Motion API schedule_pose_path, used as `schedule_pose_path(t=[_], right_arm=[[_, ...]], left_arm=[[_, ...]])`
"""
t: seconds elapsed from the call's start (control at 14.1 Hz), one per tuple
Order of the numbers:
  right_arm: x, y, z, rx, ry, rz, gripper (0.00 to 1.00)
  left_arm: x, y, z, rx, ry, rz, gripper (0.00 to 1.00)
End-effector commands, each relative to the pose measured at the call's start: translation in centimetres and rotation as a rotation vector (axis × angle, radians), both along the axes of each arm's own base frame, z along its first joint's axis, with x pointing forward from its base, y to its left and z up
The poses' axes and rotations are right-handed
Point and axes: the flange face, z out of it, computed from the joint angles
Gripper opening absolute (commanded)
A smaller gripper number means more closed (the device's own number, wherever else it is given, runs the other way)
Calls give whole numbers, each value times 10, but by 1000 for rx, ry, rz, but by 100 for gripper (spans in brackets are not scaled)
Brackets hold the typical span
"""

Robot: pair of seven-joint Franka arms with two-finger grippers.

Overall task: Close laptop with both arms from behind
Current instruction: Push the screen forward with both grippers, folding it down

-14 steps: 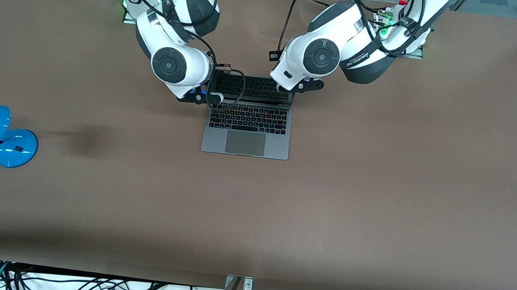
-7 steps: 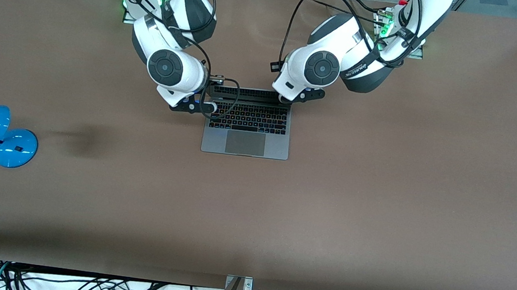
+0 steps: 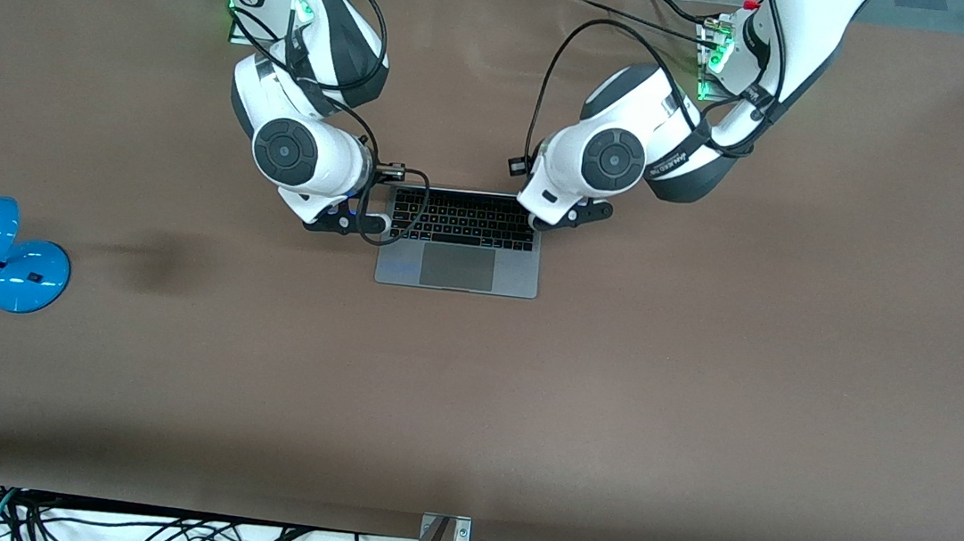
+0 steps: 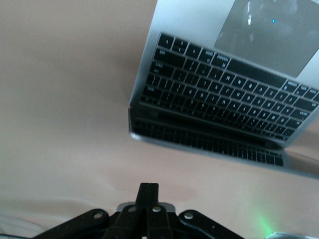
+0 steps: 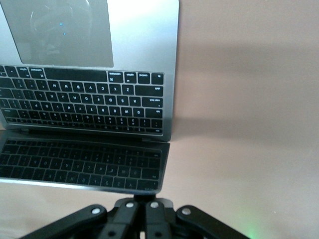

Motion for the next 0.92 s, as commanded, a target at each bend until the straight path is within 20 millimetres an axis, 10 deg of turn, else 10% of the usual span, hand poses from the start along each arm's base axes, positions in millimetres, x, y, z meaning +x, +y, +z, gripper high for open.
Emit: schedule_pose_path(t=[0.0,0.85], right_arm=[[13,4,-4,17,-16,10,2],[39,6,-36,35,-65,-8,2]], left_arm=[[22,-6,-5,-2,-27,0,0],[77,3,-45,14,-80,42,0]])
